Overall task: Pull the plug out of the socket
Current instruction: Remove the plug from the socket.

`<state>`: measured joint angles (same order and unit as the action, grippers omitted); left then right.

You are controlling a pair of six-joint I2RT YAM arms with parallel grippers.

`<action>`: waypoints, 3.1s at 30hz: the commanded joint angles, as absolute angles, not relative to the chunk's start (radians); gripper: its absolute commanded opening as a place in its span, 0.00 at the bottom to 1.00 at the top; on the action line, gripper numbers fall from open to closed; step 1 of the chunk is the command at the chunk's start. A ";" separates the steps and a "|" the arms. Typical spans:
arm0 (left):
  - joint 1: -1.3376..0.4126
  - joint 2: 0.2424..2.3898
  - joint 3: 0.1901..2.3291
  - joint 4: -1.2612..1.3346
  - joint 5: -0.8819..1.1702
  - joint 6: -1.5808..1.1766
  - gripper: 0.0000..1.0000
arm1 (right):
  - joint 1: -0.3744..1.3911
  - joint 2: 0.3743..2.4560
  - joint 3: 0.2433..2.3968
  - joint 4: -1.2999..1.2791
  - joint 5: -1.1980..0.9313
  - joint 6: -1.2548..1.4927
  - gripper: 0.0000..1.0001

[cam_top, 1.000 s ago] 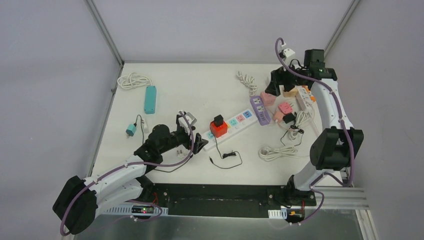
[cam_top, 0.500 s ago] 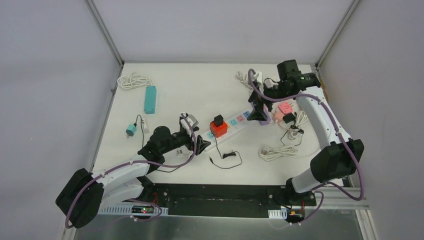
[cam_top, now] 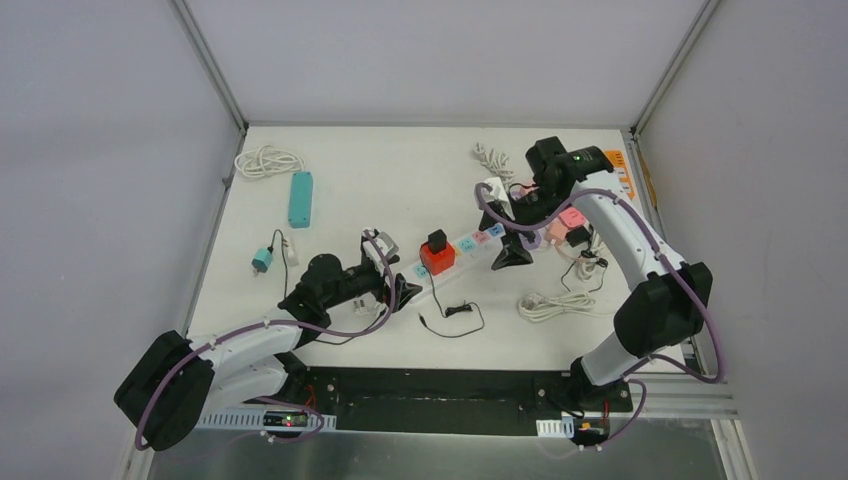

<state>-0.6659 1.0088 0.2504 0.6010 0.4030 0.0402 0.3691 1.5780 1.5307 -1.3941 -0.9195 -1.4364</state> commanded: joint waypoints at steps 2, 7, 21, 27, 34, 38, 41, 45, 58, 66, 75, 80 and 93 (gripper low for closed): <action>-0.661 1.023 0.256 0.652 0.404 0.058 0.99 | 0.390 1.604 1.588 -1.418 -0.923 -1.518 0.96; -0.661 1.040 0.260 0.663 0.406 0.056 0.99 | 0.407 1.648 1.636 -1.437 -0.913 -1.542 0.96; -0.661 1.120 0.227 0.838 0.363 0.107 0.99 | 0.459 1.763 1.776 -1.477 -0.947 -1.574 0.94; -0.661 1.271 0.258 0.990 0.316 0.119 0.99 | 0.465 1.818 1.812 -1.462 -0.978 -1.569 0.92; -0.663 1.468 0.317 1.213 0.339 0.084 0.97 | 0.465 1.848 1.813 -1.443 -0.994 -1.541 0.90; -0.673 1.535 0.349 1.261 0.352 0.065 0.95 | 0.465 1.838 1.780 -1.370 -0.973 -1.470 0.90; -0.693 1.571 0.369 1.261 0.345 0.082 0.95 | 0.464 1.846 1.776 -1.354 -0.976 -1.454 0.90; -0.702 1.624 0.387 1.275 0.334 0.098 0.95 | 0.465 1.856 1.774 -1.332 -0.988 -1.433 0.90; -0.716 1.768 0.424 1.362 0.386 0.127 0.68 | 0.469 1.890 1.716 -1.157 -0.967 -1.373 0.88; -0.716 1.790 0.434 1.363 0.413 0.118 0.51 | 0.504 1.951 1.737 -1.095 -0.935 -1.363 0.86; -0.715 1.806 0.432 1.381 0.457 0.129 0.44 | 0.541 1.956 1.703 -1.044 -0.893 -1.336 0.70; -0.708 1.805 0.426 1.379 0.512 0.135 0.39 | 0.548 1.941 1.673 -1.032 -0.871 -1.347 0.60; -0.668 1.796 0.423 1.348 0.606 0.099 0.08 | 0.551 1.898 1.624 -1.049 -0.889 -1.361 0.12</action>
<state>-0.6758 1.7992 0.4145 1.3102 0.5163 0.1116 0.5465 1.9682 1.6375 -1.0668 -0.8677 -1.3445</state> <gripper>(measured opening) 0.609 0.314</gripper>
